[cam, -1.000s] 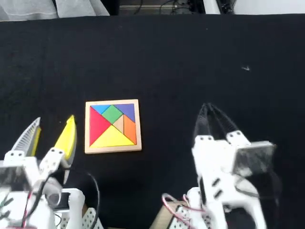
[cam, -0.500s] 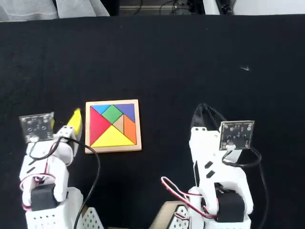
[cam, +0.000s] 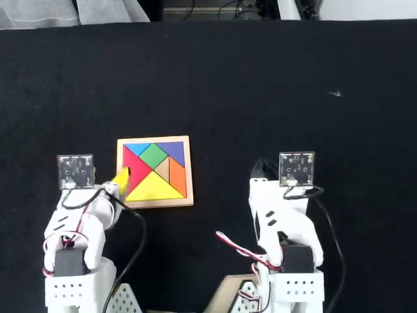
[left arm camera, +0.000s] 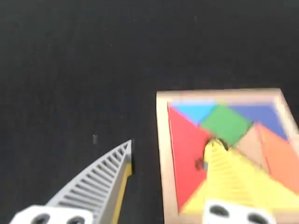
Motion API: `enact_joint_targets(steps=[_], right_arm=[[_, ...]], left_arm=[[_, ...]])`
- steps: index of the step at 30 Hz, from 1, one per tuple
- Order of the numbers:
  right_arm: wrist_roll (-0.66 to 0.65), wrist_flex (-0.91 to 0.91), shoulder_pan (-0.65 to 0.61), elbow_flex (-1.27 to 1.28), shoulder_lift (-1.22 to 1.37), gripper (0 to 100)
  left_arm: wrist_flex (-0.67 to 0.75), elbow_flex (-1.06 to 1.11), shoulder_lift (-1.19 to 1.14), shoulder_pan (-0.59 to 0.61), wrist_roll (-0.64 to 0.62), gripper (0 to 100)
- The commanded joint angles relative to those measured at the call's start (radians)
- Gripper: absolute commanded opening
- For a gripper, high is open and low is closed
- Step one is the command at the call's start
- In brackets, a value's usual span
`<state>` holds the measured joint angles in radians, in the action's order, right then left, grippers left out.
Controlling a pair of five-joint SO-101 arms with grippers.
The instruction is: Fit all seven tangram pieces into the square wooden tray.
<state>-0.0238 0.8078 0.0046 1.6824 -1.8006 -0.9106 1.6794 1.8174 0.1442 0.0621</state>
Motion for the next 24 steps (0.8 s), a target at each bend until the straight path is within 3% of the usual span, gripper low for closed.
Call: enact_joint_targets(steps=[1, 5, 9, 24], right_arm=[[-0.008, 0.012, 0.014, 0.002, -0.091, 1.5], [-0.008, 0.170, 0.014, 0.002, -0.091, 1.4], [-0.009, 0.514, 0.018, 0.001, -0.099, 1.2], [-0.009, 0.496, 0.043, 0.002, -0.088, 1.1]], left_arm=[[-0.130, 0.021, 0.002, -0.002, -0.005, 25], [-0.161, 0.021, 0.000, 0.007, -0.009, 25], [-0.361, 0.021, 0.000, -0.001, -0.006, 25], [-0.361, 0.021, 0.000, 0.001, -0.006, 25]])
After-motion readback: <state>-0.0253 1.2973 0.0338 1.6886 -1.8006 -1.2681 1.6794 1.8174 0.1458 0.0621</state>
